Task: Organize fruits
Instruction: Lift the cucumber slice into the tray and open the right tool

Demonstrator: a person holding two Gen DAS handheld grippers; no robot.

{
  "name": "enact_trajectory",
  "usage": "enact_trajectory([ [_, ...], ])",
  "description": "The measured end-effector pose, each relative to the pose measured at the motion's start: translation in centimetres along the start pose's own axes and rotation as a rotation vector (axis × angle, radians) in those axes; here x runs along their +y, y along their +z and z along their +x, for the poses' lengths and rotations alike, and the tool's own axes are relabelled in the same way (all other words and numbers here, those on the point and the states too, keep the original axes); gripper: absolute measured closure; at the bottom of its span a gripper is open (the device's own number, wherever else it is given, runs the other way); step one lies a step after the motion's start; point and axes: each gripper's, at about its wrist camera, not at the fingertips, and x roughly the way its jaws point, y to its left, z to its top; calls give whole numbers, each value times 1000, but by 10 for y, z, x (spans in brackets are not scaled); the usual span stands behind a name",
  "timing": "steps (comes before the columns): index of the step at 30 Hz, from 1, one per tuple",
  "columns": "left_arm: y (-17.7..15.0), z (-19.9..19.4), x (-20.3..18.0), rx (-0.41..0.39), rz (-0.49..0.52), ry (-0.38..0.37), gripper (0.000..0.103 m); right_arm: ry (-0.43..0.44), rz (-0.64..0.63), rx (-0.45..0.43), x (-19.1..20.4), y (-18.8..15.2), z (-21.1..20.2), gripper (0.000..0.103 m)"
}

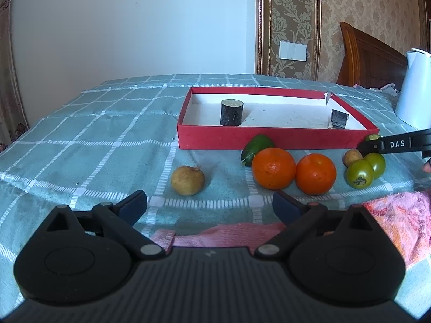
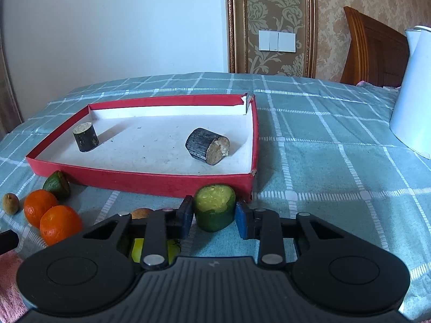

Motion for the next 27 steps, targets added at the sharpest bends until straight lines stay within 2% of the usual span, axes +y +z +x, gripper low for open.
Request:
enact_trajectory([
  [16, 3, 5, -1, 22, 3, 3, 3, 40, -31, -83, 8, 11, -33, 71],
  [27, 4, 9, 0, 31, 2, 0, 2, 16, -43, -118, 10, 35, -22, 71],
])
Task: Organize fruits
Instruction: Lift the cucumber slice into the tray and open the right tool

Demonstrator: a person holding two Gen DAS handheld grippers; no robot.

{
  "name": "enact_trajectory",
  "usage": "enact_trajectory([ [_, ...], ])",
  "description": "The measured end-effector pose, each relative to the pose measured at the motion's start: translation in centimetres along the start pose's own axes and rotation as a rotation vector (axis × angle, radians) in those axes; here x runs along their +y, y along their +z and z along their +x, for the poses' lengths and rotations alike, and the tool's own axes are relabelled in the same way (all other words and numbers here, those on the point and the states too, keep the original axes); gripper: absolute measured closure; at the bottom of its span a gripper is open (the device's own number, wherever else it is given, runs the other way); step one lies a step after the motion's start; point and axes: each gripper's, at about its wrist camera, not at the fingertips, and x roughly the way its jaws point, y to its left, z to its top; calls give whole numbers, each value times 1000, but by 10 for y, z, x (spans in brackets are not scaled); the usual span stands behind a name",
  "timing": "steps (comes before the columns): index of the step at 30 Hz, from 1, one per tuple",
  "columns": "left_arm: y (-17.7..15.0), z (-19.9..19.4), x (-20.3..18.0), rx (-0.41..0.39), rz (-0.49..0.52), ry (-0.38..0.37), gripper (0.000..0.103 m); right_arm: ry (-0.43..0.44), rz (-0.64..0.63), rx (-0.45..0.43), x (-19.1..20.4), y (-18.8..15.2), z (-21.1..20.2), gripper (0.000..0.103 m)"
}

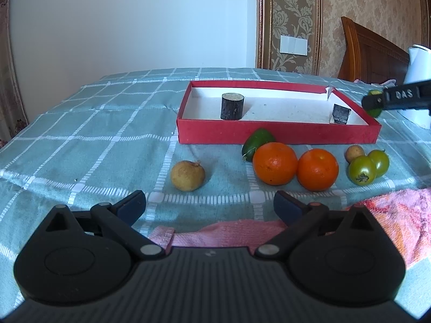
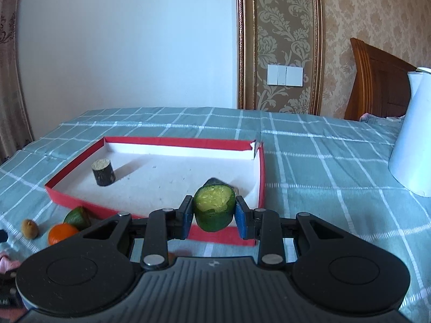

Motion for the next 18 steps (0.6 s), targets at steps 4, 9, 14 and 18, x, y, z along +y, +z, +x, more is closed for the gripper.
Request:
enact_trajectory([
  [4, 0, 1, 1, 0, 2, -2, 2, -23, -8, -10, 0, 12, 14, 71],
  [9, 0, 1, -1, 0, 8, 0, 2, -71, -16, -4, 2, 29, 42, 71],
  [14, -1, 2, -1, -1, 5, 0, 2, -107, -32, 26, 2, 39, 78, 71],
  [18, -1, 2, 0, -1, 4, -1, 2, -114, -32, 61, -2, 43, 104, 71],
])
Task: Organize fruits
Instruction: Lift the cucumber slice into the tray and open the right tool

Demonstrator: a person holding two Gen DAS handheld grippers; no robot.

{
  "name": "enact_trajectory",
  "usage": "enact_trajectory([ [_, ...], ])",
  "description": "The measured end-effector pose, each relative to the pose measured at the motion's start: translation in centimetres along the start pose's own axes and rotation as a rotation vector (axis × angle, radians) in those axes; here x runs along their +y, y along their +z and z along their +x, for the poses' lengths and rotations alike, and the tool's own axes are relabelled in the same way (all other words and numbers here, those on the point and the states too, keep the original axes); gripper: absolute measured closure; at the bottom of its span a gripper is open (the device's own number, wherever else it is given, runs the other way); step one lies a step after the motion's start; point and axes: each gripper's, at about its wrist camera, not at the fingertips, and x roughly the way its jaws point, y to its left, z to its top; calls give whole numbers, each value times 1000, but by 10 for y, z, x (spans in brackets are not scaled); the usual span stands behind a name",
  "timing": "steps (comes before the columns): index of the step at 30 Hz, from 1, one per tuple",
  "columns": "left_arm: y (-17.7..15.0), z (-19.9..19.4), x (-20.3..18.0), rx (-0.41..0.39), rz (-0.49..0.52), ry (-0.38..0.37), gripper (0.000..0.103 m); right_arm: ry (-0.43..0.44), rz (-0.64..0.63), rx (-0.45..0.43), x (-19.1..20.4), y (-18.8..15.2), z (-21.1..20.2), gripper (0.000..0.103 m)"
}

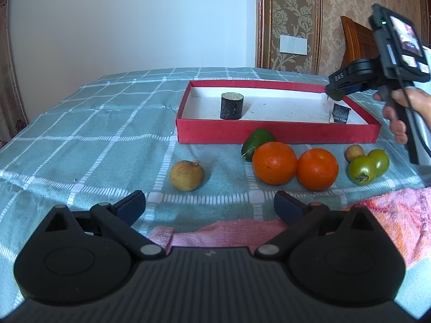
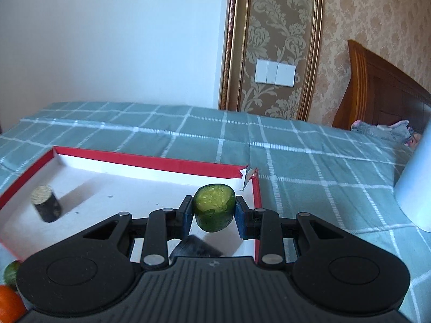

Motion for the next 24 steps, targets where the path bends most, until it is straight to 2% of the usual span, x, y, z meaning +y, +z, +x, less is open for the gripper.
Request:
enact_trajectory([
  [13, 0, 1, -2, 6, 8, 4, 2, -16, -48, 82, 1, 8, 50, 71],
  [24, 1, 2, -1, 8, 2, 6, 1, -23, -84, 122, 6, 10, 55, 71],
])
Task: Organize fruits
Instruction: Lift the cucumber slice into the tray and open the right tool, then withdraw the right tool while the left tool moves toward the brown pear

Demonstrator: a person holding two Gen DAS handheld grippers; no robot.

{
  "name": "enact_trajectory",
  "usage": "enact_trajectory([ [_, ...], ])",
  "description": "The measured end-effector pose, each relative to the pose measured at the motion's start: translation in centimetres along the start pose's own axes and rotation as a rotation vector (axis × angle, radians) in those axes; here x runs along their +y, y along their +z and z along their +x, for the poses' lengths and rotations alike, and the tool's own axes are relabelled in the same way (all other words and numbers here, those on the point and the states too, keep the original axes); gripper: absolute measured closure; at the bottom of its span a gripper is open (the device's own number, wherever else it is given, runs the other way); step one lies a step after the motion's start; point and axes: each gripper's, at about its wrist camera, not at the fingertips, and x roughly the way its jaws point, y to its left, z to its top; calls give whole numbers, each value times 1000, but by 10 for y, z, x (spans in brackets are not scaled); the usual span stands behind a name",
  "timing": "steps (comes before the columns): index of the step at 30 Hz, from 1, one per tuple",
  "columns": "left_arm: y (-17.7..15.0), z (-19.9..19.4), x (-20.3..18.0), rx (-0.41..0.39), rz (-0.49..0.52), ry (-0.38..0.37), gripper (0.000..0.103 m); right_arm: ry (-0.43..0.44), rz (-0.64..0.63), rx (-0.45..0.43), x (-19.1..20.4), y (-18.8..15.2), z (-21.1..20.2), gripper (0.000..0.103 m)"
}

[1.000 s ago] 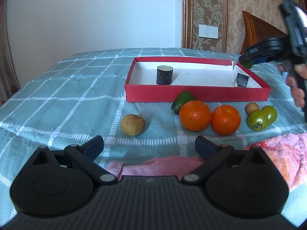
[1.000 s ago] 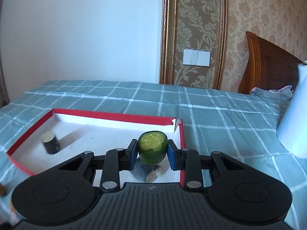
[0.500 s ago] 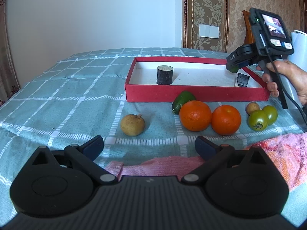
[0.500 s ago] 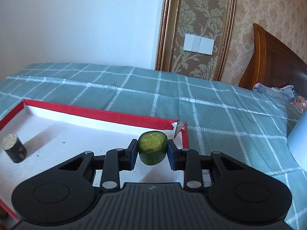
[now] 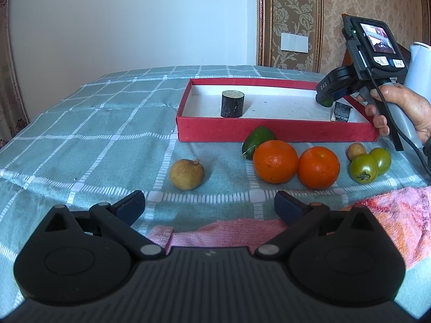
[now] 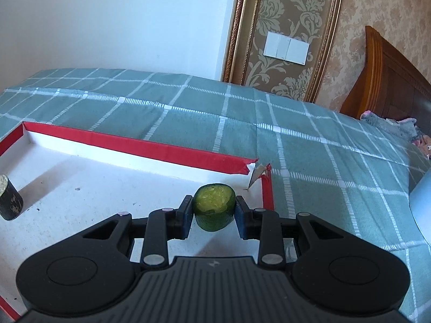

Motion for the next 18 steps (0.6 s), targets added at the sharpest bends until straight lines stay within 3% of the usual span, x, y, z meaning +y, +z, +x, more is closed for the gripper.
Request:
enact_trajectory([
  [6, -1, -1, 0, -4, 1, 1, 0, -9, -13, 12, 0, -2, -1, 71],
  [7, -1, -1, 0, -4, 2, 0, 0, -6, -9, 13, -1, -2, -2, 69],
  [8, -1, -1, 0, -4, 3, -1, 0, -4, 1, 14, -3, -2, -3, 56],
  [10, 0, -1, 0, -3, 3, 0, 0, 27, 25, -1, -7, -4, -9, 45],
  [18, -1, -1, -2, -2, 8, 4, 0, -3, 25, -89, -9, -14, -42, 34],
])
